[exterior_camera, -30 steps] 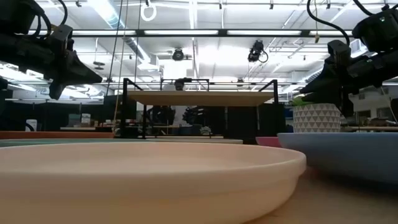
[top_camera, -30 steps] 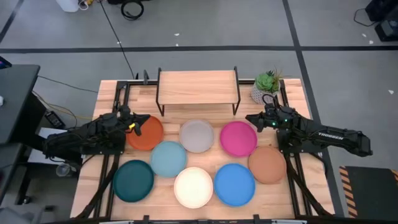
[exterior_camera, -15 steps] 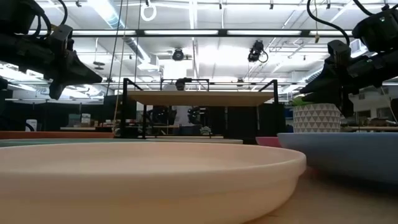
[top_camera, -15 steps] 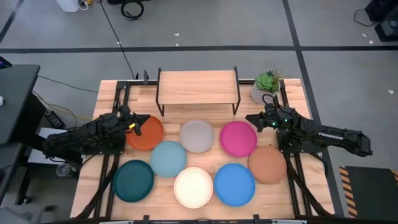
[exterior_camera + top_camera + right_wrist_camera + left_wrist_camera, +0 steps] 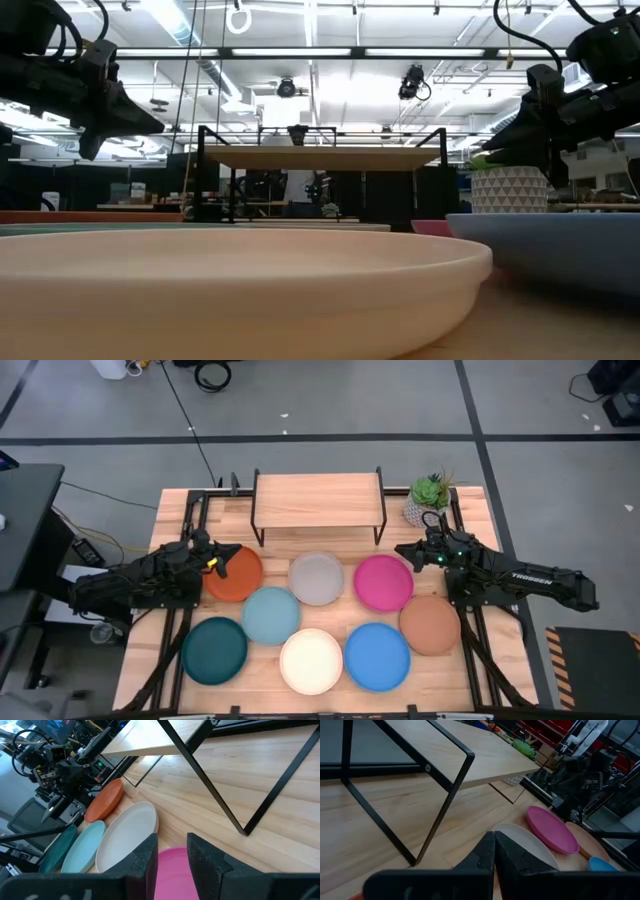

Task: Place and stack plates onto a shelf

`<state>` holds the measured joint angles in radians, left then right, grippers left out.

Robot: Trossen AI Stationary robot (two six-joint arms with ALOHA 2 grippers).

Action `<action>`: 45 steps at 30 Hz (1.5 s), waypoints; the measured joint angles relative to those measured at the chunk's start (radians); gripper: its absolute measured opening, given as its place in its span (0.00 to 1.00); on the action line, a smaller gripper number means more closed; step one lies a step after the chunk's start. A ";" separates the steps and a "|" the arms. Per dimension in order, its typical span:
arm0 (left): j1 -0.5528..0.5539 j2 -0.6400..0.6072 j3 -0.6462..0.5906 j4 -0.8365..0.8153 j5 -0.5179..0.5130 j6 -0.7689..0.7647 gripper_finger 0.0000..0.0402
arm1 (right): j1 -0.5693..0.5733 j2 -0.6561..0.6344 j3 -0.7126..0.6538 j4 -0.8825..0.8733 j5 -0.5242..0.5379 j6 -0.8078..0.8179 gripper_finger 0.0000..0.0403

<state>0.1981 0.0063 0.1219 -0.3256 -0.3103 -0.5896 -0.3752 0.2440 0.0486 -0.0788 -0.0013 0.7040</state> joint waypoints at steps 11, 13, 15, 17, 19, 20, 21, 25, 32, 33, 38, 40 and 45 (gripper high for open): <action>0.000 0.000 0.000 0.100 -0.001 -0.084 0.03 | 0.000 0.000 0.000 0.000 0.000 0.000 0.27; 0.000 0.000 0.000 0.127 -0.001 -0.080 0.03 | 0.000 0.000 0.000 0.000 0.000 0.000 0.27; 0.000 0.000 0.000 0.136 -0.002 -0.081 0.03 | 0.000 0.000 0.000 0.000 0.000 0.000 0.27; 0.000 0.000 0.000 0.137 -0.002 -0.080 0.03 | 0.000 0.000 0.000 0.000 0.000 0.000 0.27; 0.000 0.000 0.000 0.137 -0.002 -0.080 0.03 | 0.000 0.000 0.000 0.000 0.000 0.000 0.27; 0.000 0.000 0.000 0.138 -0.002 -0.084 0.03 | 0.000 0.000 0.000 0.000 0.000 0.000 0.27; 0.000 0.000 0.000 0.148 -0.003 -0.108 0.03 | 0.000 0.000 0.000 0.000 0.000 0.000 0.27; 0.000 0.000 0.000 0.270 -0.004 -0.200 0.03 | 0.000 0.000 0.000 0.001 0.000 0.000 0.27; 0.000 0.000 0.000 0.549 -0.077 -0.273 0.03 | 0.000 0.000 0.000 0.183 0.060 0.077 0.27; 0.000 0.000 0.000 0.590 -0.101 -0.262 0.03 | 0.000 0.000 0.000 0.229 0.060 0.095 0.27; 0.000 0.000 0.000 0.753 -0.199 -0.158 0.03 | 0.000 0.000 0.000 0.465 0.053 0.171 0.27; 0.000 0.000 0.000 0.805 -0.223 -0.148 0.03 | 0.000 0.000 0.000 0.577 0.061 0.205 0.27; 0.000 0.000 0.000 0.908 -0.211 -0.124 0.03 | -0.001 0.000 0.000 0.828 0.093 0.175 0.27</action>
<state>0.1982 0.0063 0.1219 0.5823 -0.5216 -0.7136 -0.3759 0.2436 0.0486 0.7497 0.0921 0.8793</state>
